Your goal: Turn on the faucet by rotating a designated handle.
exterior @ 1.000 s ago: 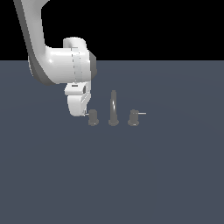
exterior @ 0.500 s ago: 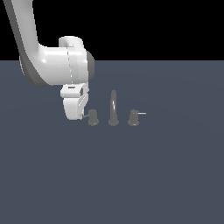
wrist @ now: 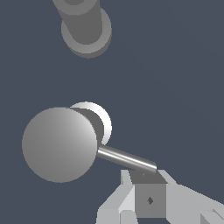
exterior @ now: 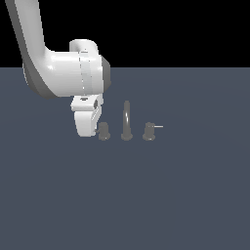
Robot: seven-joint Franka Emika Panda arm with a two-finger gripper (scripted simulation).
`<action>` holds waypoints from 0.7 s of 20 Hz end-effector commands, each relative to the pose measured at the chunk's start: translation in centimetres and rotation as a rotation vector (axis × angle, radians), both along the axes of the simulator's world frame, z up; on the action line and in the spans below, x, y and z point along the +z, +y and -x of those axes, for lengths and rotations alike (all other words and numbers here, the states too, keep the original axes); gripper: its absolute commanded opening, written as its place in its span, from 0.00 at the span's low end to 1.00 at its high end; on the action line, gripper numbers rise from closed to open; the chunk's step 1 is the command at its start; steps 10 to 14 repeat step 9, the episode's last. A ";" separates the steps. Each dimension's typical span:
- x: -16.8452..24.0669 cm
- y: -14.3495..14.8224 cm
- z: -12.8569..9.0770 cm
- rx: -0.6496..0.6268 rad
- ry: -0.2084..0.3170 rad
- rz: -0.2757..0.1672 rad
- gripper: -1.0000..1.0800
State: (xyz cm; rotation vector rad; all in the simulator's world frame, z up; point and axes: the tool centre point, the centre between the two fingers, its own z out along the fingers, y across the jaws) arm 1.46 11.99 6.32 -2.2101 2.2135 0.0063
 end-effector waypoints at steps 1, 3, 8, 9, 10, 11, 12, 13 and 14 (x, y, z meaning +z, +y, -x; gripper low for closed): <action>0.0 -0.8 -0.1 -0.004 0.001 0.001 0.00; 0.0 -2.4 -0.3 -0.011 0.003 0.005 0.00; 0.1 -6.2 -0.8 -0.028 0.007 0.012 0.00; 0.1 -6.2 -0.8 -0.028 0.007 0.012 0.00; 0.1 -6.2 -0.8 -0.028 0.007 0.012 0.00; 0.1 -6.2 -0.8 -0.028 0.007 0.012 0.00; 0.1 -6.2 -0.8 -0.028 0.007 0.012 0.00; 0.1 -6.2 -0.8 -0.028 0.007 0.012 0.00; 0.1 -6.2 -0.8 -0.028 0.007 0.012 0.00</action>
